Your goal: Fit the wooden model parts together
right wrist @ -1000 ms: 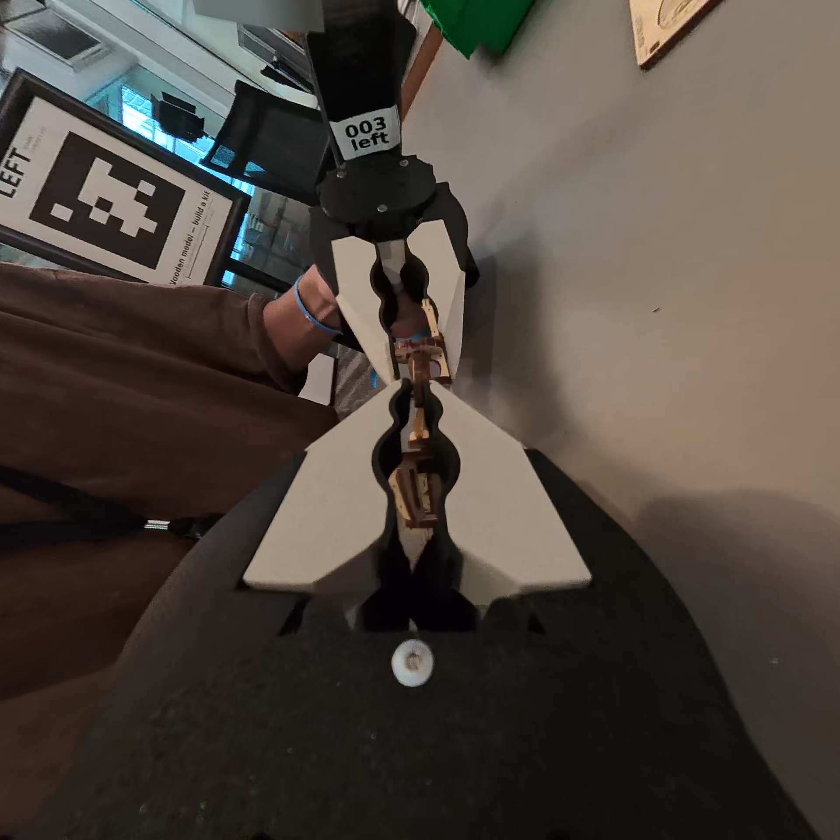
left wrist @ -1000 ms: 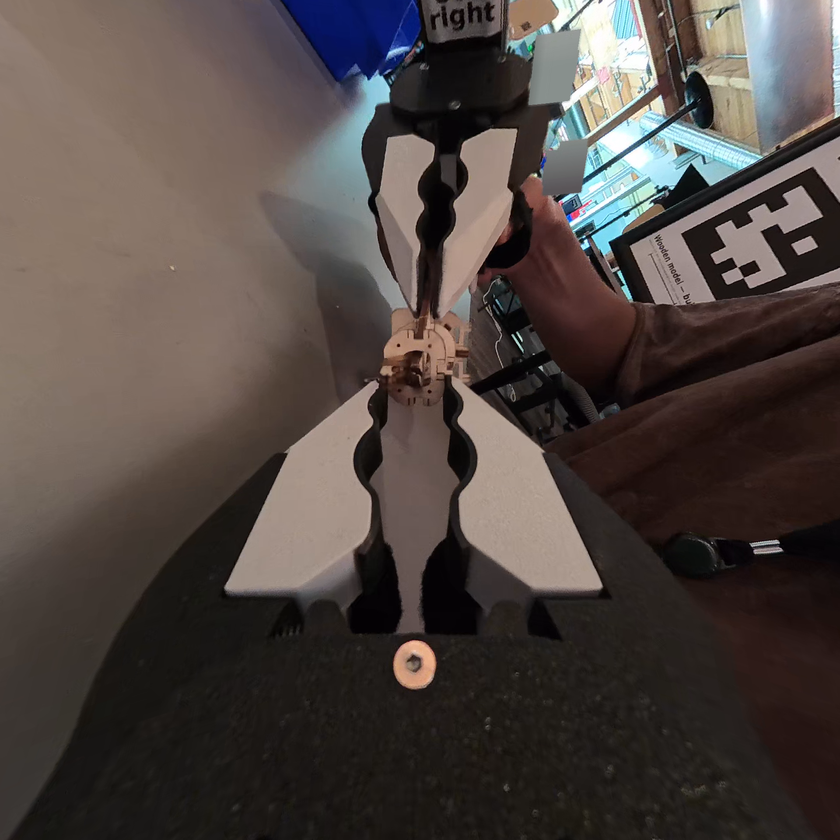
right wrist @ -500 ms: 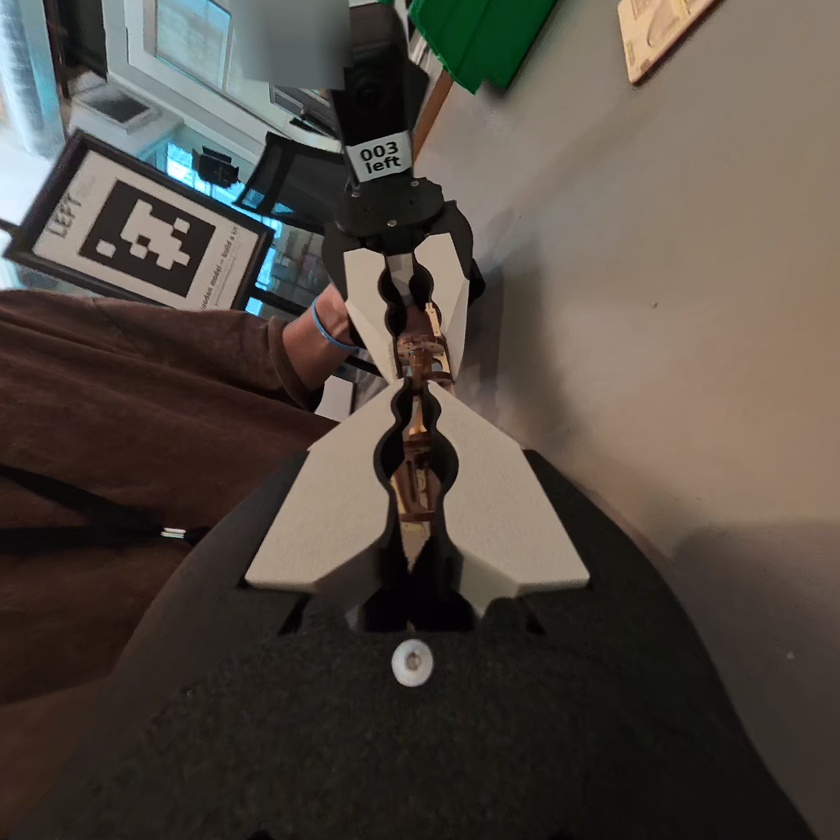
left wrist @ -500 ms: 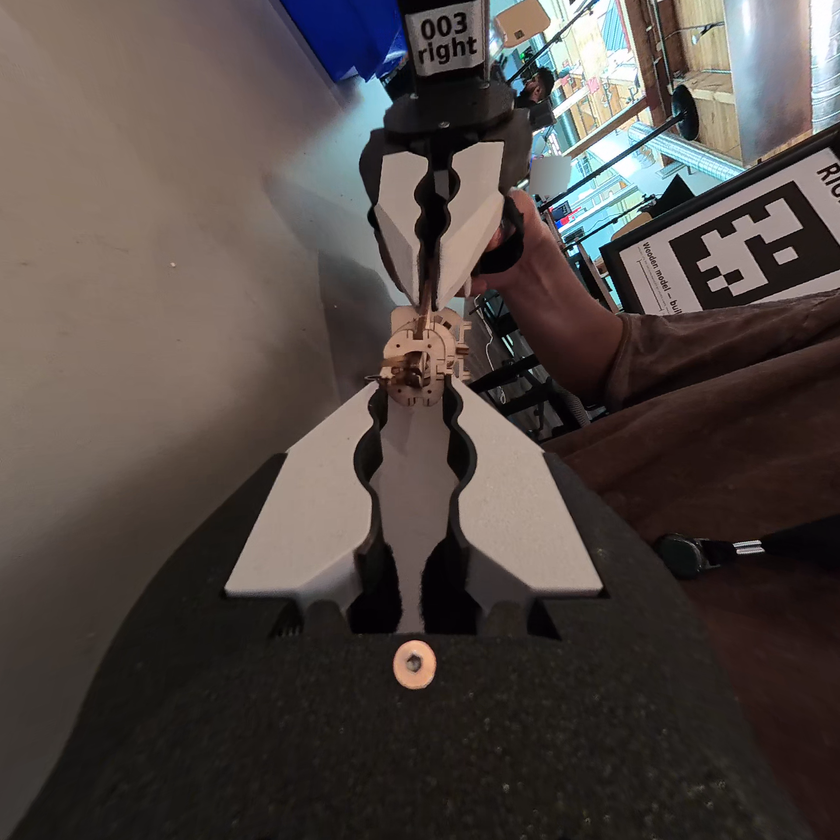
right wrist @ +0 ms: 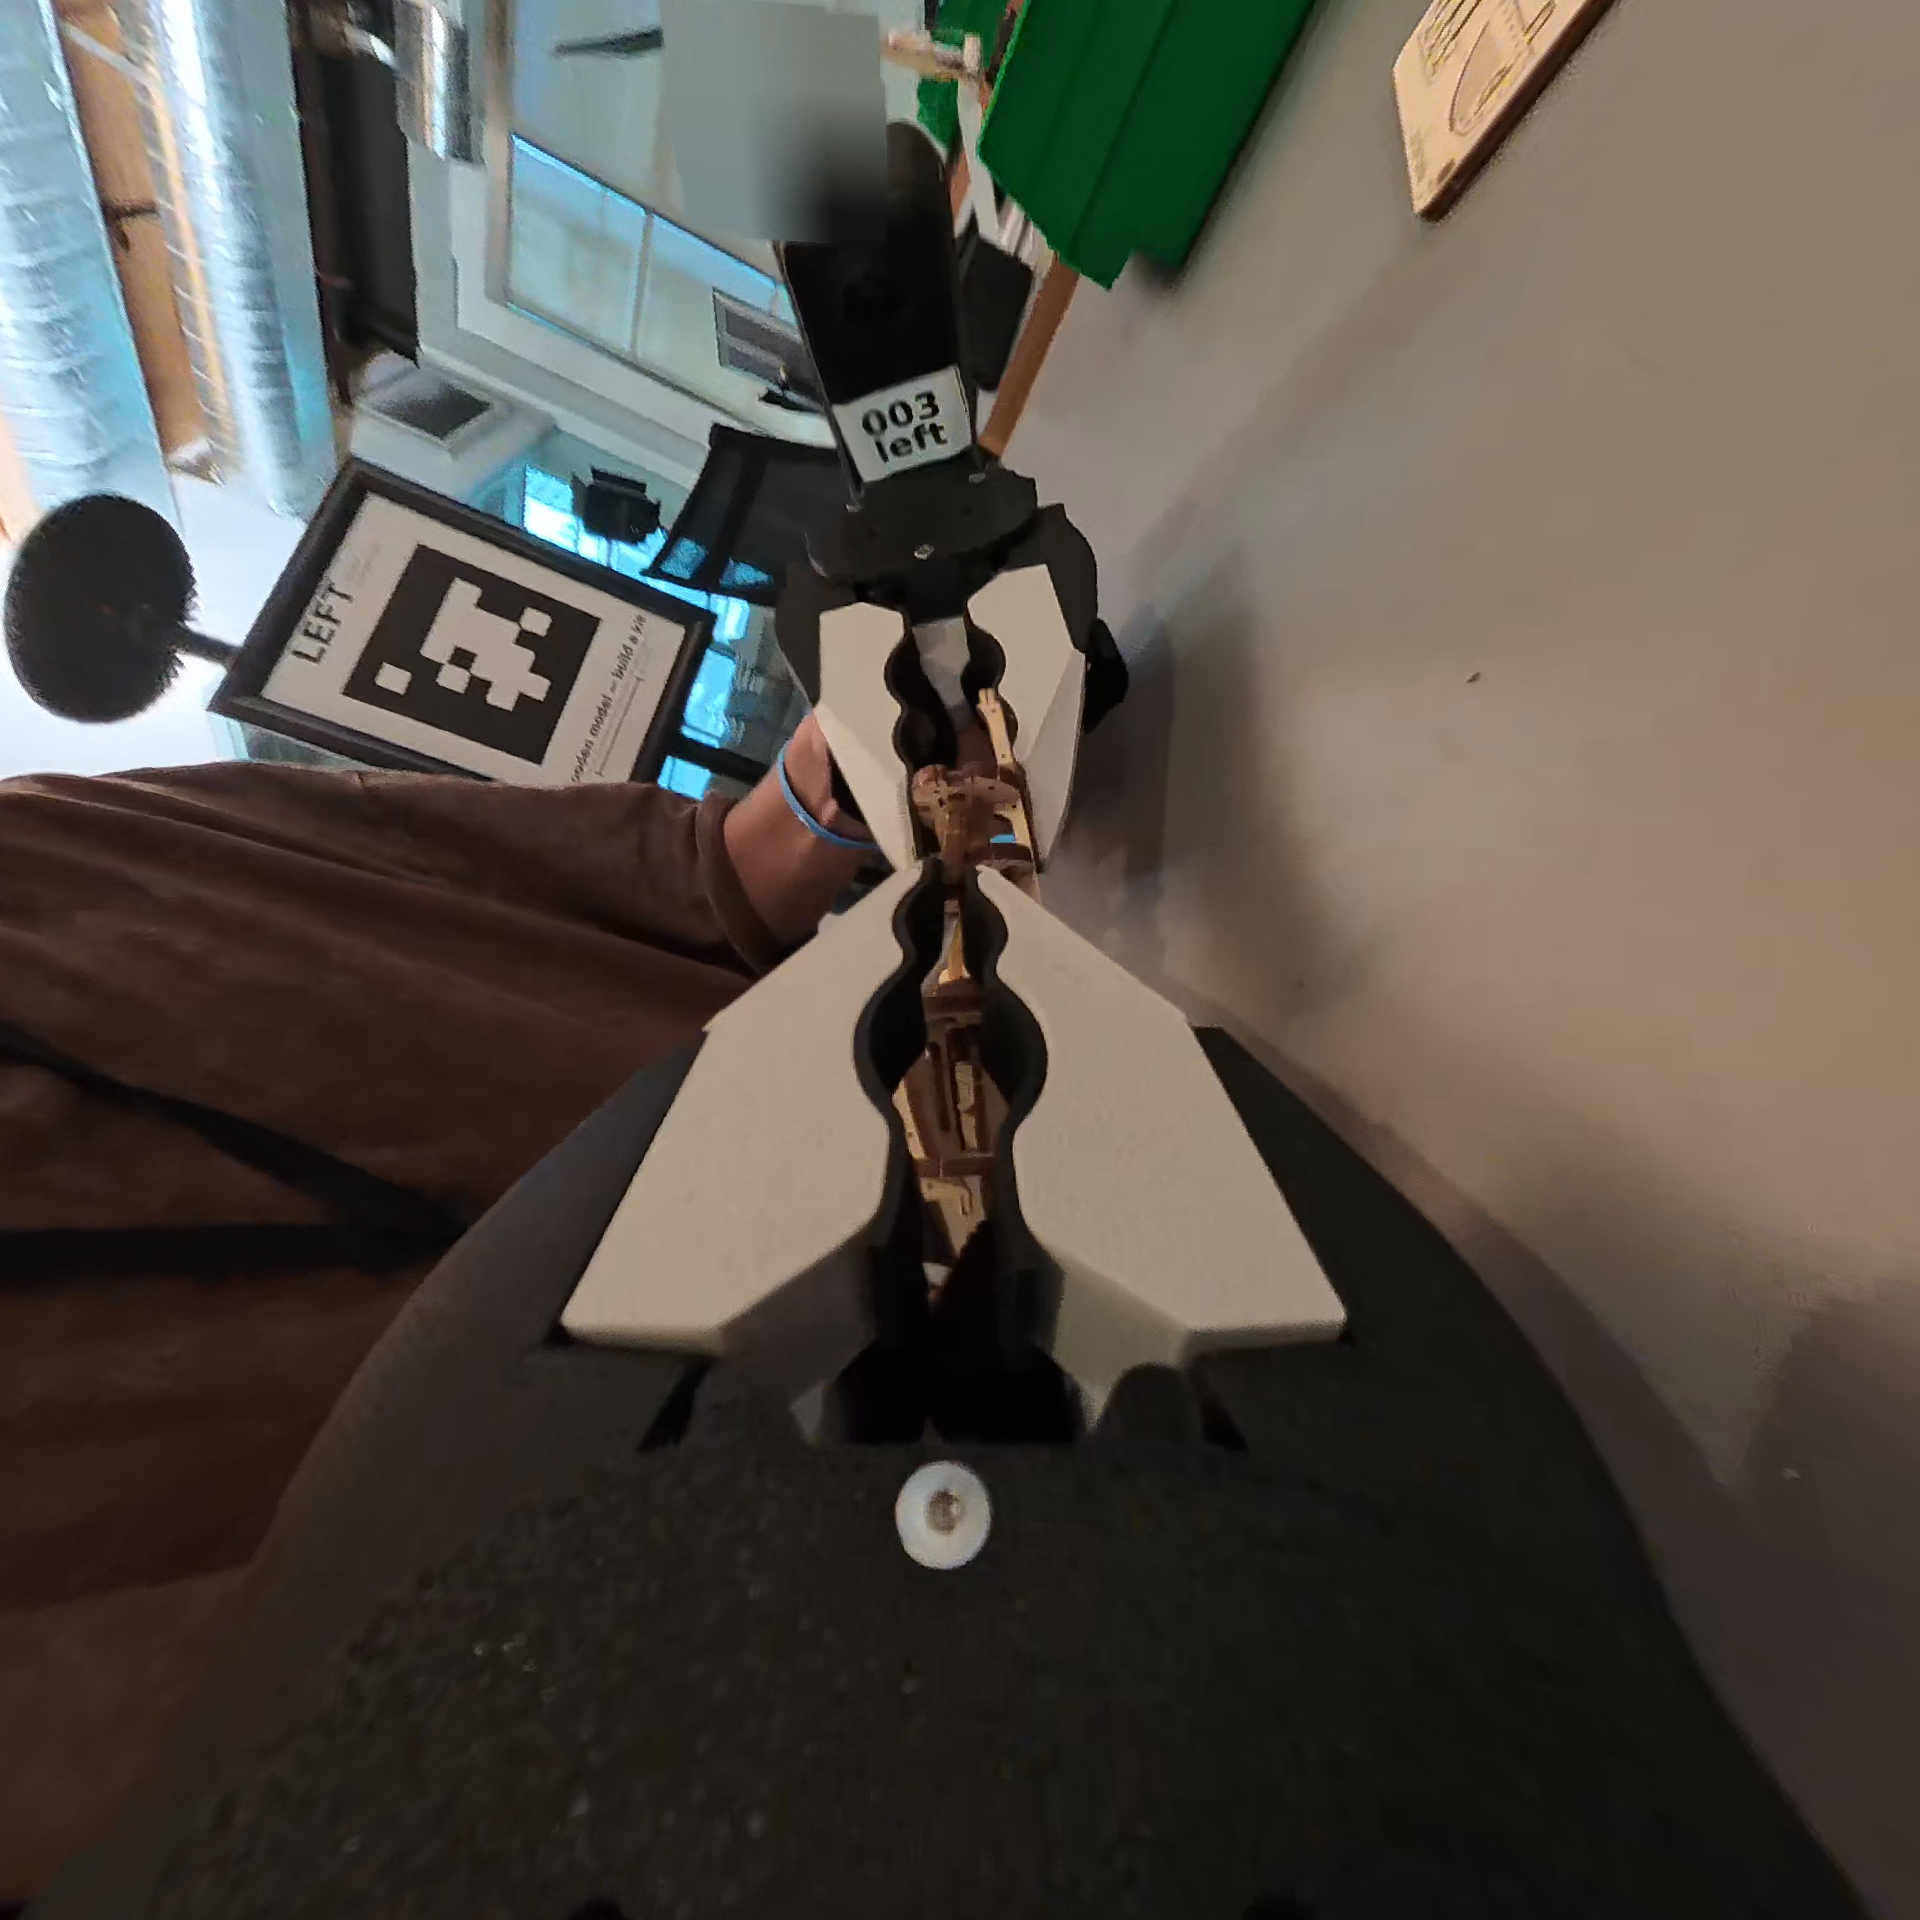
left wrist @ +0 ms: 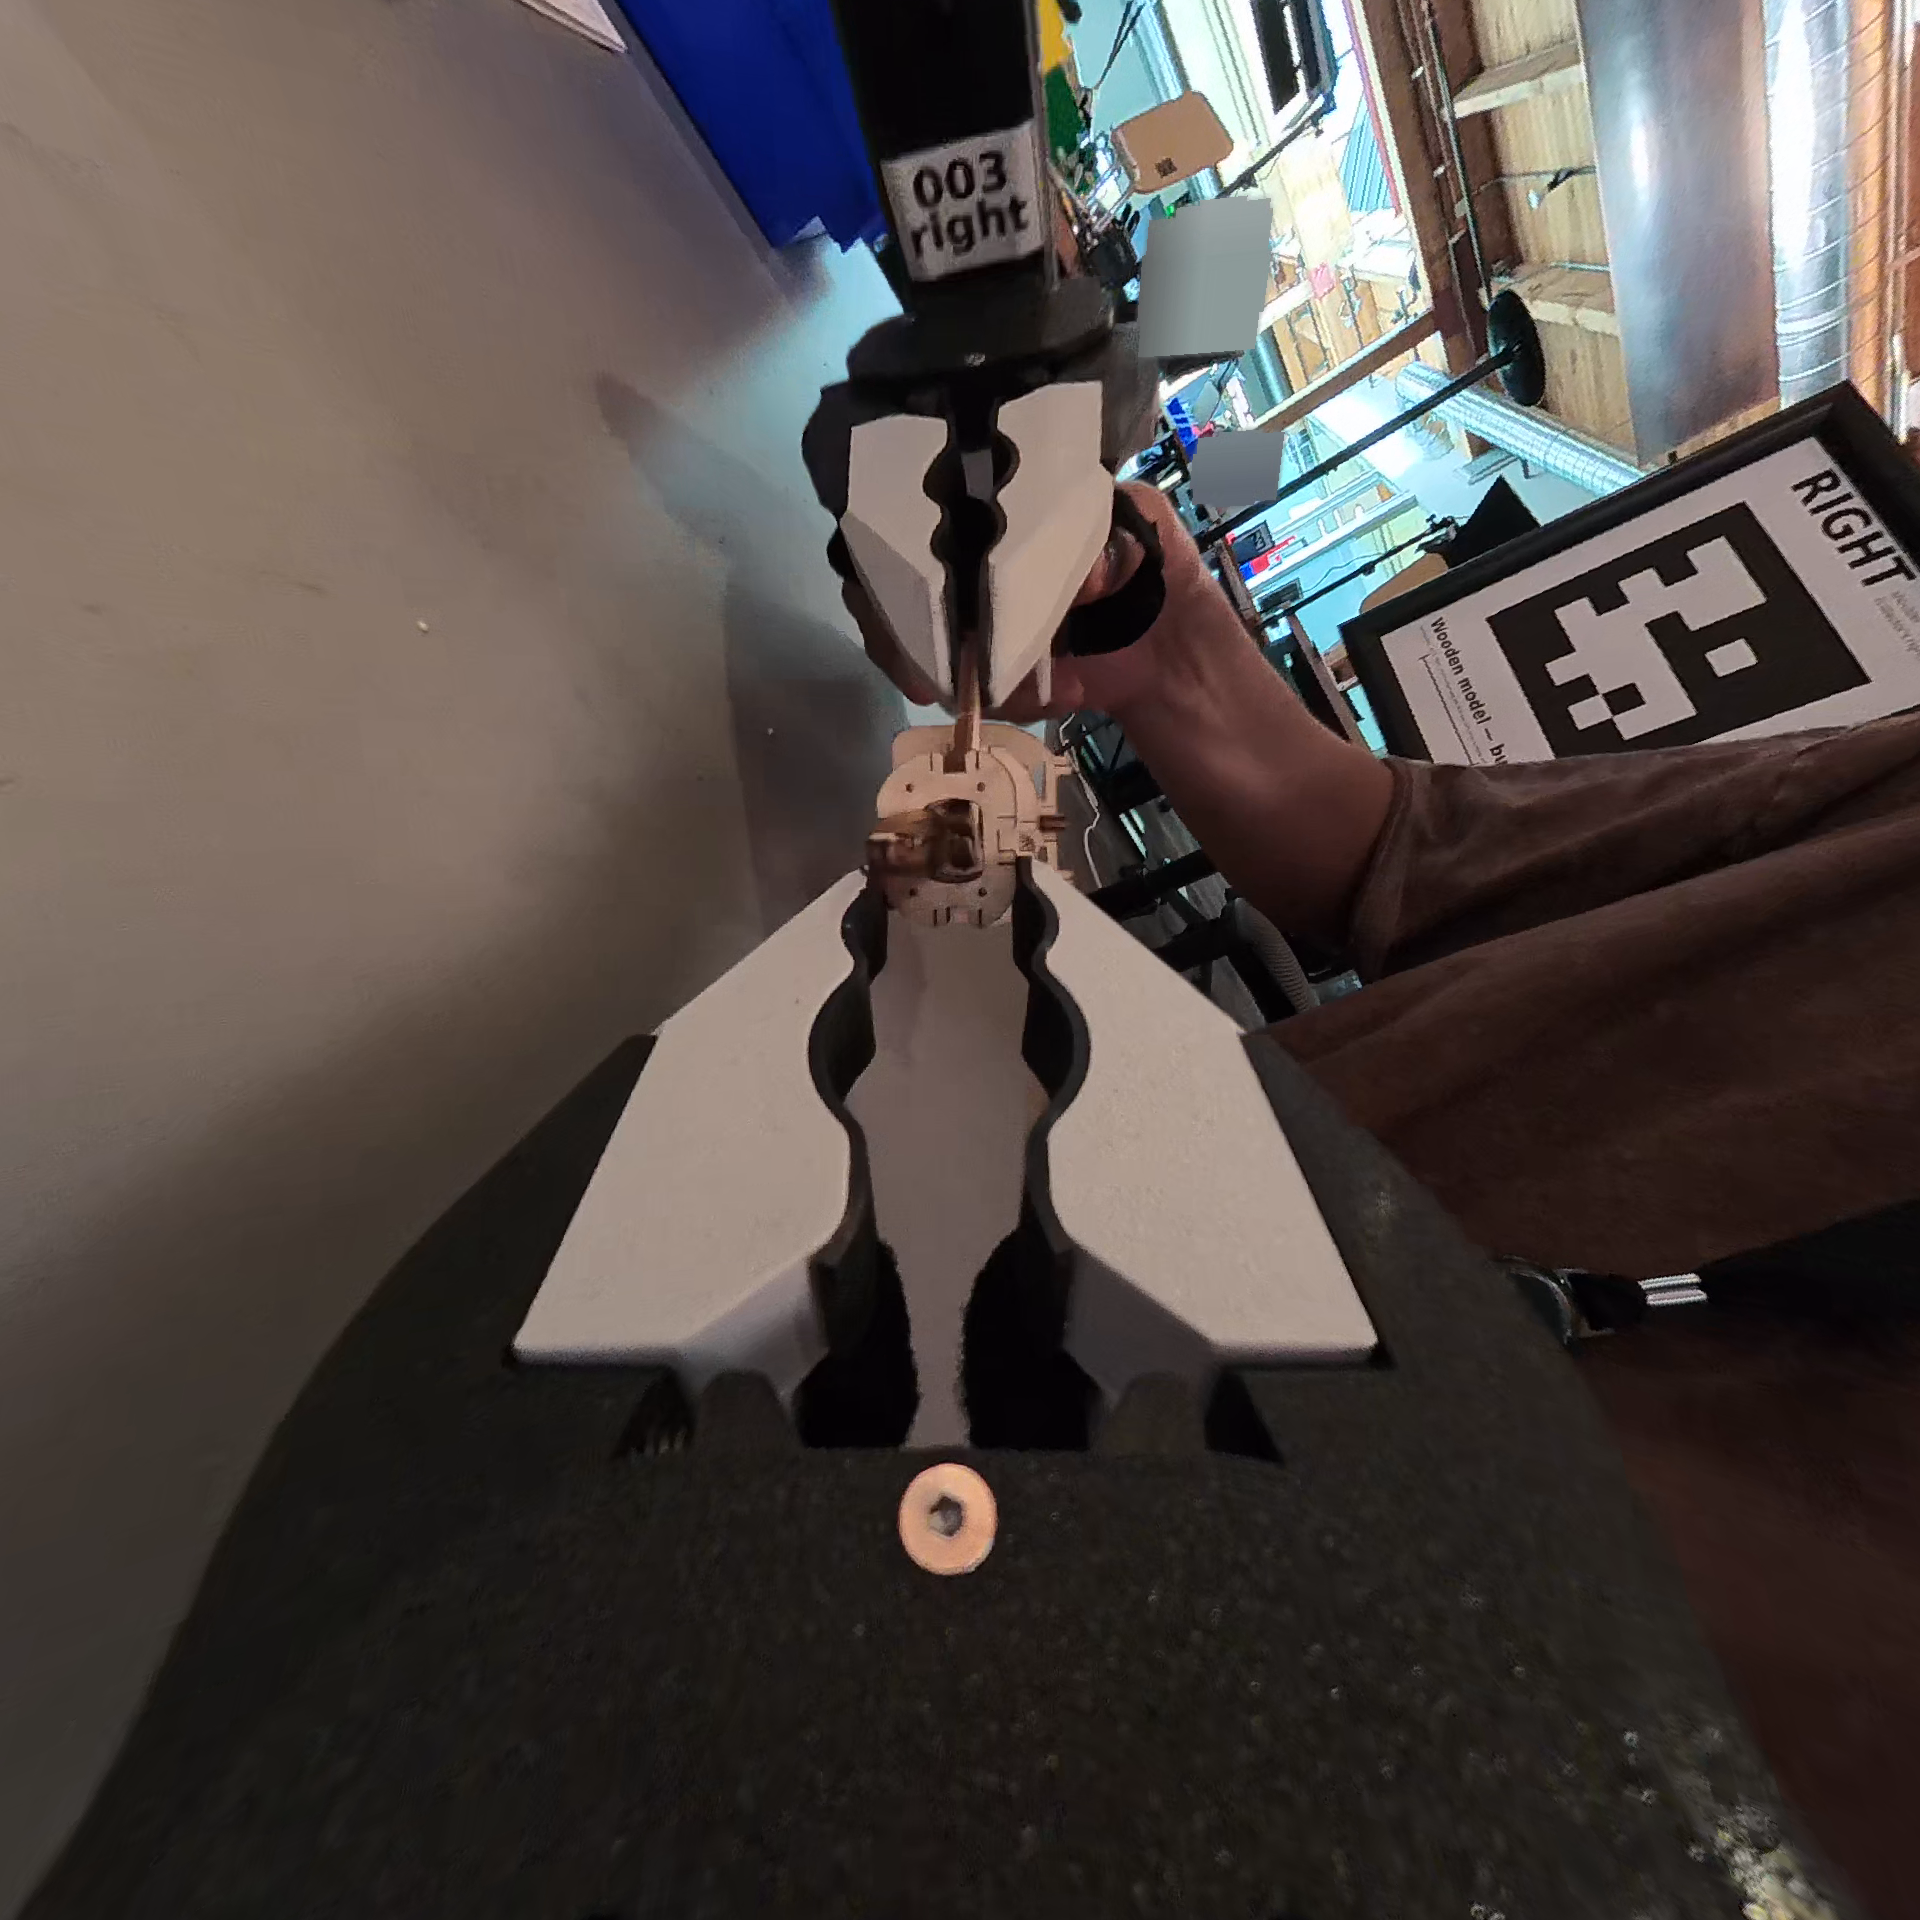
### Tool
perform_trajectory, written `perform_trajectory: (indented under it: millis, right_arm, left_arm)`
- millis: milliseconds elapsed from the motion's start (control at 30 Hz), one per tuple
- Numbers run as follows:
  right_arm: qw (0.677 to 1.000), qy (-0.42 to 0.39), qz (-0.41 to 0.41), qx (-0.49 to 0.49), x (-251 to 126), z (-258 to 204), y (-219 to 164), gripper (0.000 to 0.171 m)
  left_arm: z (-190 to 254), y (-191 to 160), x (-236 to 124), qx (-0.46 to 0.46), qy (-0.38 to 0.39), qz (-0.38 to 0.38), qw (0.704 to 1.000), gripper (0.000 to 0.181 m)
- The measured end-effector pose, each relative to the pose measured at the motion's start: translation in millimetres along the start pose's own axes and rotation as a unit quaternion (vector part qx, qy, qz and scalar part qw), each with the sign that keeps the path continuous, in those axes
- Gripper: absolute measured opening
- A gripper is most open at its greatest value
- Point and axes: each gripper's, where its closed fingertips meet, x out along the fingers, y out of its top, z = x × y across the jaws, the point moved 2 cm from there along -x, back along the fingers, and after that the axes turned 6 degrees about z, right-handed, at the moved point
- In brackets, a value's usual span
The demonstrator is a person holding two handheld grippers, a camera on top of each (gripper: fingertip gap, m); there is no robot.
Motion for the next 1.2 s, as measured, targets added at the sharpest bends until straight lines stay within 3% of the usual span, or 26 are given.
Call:
perform_trajectory:
  millis: [267, 500, 833, 1033, 1200]
  right_arm:
    - [0.995, -0.016, 0.014, -0.095, 0, -9, 4, 0.002]
    - [0.994, -0.023, -0.108, -0.009, -3, -4, -17, 0.002]
    - [0.992, -0.041, -0.111, -0.038, -3, -4, -12, 0.006]
    - [0.986, -0.039, -0.161, -0.038, -2, -6, -21, 0.002]
    - [0.987, -0.057, -0.136, -0.069, -4, -4, -13, 0.002]
  left_arm:
    - [7, 5, 5, -0.028, -0.031, 0.020, 0.999, 0.021]
    - [3, 4, 5, -0.030, -0.019, 0.018, 0.999, 0.020]
    - [3, 1, 6, -0.024, -0.018, 0.007, 1.000, 0.020]
    - [5, -1, 7, -0.020, -0.021, -0.001, 1.000, 0.020]
    - [1, 4, 2, -0.029, -0.016, 0.015, 0.999, 0.020]
